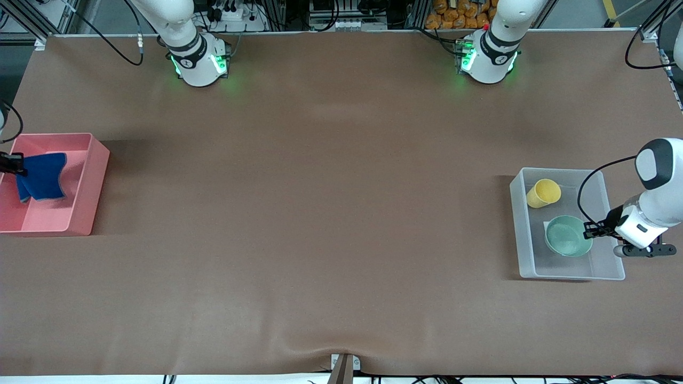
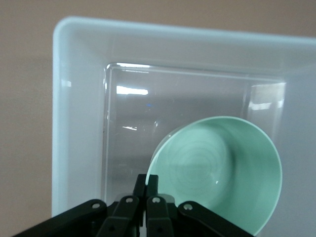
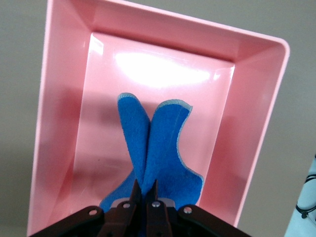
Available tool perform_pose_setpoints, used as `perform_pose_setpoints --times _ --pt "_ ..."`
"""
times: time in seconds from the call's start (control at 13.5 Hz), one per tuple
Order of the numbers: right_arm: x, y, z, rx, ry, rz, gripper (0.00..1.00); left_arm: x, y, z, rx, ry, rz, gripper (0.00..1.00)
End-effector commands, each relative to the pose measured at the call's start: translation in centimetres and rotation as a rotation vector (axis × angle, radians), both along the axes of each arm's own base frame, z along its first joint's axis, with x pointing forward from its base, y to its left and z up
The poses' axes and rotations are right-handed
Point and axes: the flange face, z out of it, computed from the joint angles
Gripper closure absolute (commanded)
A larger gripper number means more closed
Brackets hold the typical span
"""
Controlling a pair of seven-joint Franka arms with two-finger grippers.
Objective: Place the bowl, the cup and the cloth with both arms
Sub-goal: 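Place the bowl in the clear bin while the right gripper lowers the cloth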
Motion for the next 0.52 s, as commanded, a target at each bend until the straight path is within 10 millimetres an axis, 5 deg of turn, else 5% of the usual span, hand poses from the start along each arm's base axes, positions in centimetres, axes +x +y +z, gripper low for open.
perform_pose_setpoints --times 0.0,0.07,0.15,0.45 --pt "0.5 -0.9 -2.8 0.012 -0.020 -0.016 1.00 0.2 0.1 0.6 0.018 -0.017 -0.024 0.67" --pt "0.6 -0.9 -3.6 0.008 -0.029 -0.014 1.00 0.3 0.1 0.8 0.020 -0.020 -0.023 0.07" --pt "0.7 -1.0 -4.1 0.010 -0.028 -0.013 1.00 0.3 0.1 1.4 0.027 -0.027 -0.024 0.00" --pt "1.0 -1.1 -6.6 0.006 -0.043 -0.009 1.00 0.8 -2.5 7.1 0.075 -0.046 -0.054 0.00"
